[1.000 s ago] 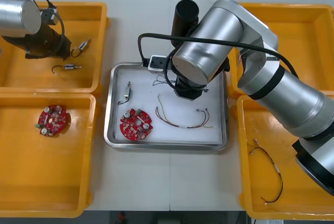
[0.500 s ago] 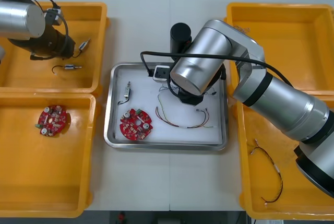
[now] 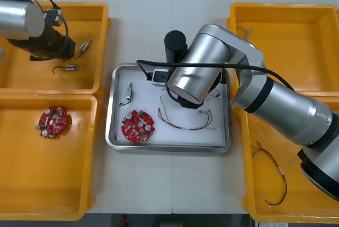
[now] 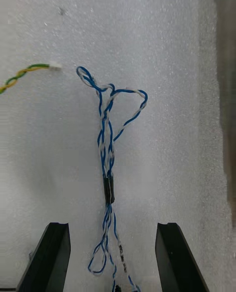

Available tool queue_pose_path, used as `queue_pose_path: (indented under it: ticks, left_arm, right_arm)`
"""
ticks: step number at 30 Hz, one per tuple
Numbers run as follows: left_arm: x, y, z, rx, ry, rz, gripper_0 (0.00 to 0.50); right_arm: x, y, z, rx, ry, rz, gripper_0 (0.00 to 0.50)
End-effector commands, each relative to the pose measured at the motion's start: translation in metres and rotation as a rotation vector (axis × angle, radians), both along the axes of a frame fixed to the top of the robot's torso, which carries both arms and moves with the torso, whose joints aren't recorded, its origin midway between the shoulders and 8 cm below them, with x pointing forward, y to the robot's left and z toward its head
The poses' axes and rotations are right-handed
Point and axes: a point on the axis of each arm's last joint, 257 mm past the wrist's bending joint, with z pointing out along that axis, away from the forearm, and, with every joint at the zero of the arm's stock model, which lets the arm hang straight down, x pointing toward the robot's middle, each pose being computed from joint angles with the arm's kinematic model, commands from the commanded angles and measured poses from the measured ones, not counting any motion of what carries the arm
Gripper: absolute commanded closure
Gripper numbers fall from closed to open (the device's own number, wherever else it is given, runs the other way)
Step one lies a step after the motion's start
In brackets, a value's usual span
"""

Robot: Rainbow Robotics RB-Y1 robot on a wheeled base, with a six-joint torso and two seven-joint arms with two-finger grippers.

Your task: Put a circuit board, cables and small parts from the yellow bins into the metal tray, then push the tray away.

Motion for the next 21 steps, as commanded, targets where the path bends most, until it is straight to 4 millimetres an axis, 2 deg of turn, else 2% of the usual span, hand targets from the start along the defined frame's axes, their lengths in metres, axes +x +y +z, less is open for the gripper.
queue_pose_path:
  ticks: [1, 7, 11, 17, 19, 21]
  left_arm:
    - [0.000, 0.003, 0.041, 0.035, -0.020, -0.070, 0.500]
    - [-0.014, 0.010, 0.070, 0.021, 0.000, -0.053, 0.500]
    - [-0.027, 0.010, 0.087, 0.029, 0.019, -0.052, 0.500]
    - [-0.049, 0.001, 0.109, 0.013, 0.052, -0.029, 0.500]
    - [-0.055, -0.004, 0.115, 0.019, 0.058, -0.017, 0.500]
    - [-0.064, -0.014, 0.121, 0.031, 0.071, -0.013, 0.500]
  right_arm:
    - [-0.014, 0.028, 0.038, 0.028, -0.055, 0.034, 0.000]
    - [-0.041, 0.018, 0.055, 0.040, -0.031, 0.015, 0.000]
    - [-0.060, 0.000, 0.066, 0.049, -0.009, -0.012, 0.000]
    - [-0.068, 0.003, 0.100, 0.164, -0.078, 0.008, 0.000]
    - [-0.072, 0.000, 0.107, 0.199, -0.087, 0.008, 0.000]
    - [-0.074, -0.011, 0.119, 0.244, -0.104, -0.008, 0.000]
